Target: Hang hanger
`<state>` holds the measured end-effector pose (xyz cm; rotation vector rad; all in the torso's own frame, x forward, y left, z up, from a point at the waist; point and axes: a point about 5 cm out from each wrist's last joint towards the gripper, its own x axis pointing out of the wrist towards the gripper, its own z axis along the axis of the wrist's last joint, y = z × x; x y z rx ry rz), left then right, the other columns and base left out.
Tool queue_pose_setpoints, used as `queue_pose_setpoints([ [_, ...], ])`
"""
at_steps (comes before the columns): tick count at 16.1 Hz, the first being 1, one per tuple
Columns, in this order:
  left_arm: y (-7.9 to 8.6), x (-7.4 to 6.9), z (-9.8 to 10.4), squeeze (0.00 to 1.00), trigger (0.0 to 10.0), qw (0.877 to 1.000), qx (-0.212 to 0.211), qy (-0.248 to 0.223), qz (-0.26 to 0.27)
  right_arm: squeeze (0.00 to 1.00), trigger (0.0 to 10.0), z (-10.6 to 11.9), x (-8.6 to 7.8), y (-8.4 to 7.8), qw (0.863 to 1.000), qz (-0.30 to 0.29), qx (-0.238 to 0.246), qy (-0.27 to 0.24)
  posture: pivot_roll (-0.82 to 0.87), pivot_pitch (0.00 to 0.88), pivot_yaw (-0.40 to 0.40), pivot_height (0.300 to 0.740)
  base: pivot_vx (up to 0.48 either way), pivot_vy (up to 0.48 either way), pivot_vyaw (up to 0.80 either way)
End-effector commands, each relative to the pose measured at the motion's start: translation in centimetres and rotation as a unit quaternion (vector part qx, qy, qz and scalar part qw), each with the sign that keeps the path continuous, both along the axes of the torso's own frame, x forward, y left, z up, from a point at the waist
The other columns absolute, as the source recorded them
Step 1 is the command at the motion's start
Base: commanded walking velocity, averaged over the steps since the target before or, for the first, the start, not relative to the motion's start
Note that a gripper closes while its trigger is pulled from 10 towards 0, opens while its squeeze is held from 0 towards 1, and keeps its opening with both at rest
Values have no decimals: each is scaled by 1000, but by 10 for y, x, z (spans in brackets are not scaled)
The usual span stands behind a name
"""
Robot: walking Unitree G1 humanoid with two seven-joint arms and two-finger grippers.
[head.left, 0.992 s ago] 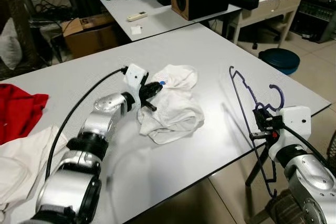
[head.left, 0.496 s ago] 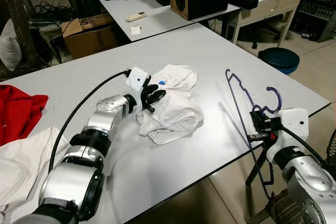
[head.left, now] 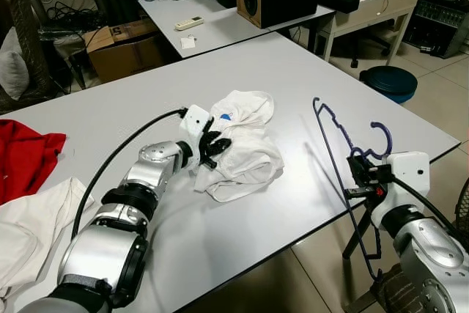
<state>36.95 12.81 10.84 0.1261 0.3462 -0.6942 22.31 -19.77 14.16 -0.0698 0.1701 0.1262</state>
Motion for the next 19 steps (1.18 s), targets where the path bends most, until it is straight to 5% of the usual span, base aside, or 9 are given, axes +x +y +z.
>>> queue_pose_setpoints([
  [1,2,3,6,0,0,1000,3,-7,-2,0,10000,-1,-1,2,1000,7,-9,2,-102,0,140,740,0,0,0],
  [14,7,6,9,0,0,999,-9,-25,25,0,10000,-1,0,3,1000,6,-17,-4,-99,0,141,740,0,0,0],
  [16,6,13,21,0,0,997,-20,-55,51,0,10000,0,1,1,1000,1,-19,-8,-98,0,139,740,0,0,0],
  [19,-12,37,96,0,0,977,-96,-176,75,0,10000,6,9,-2,999,-13,-22,-25,-93,0,127,740,0,0,0],
])
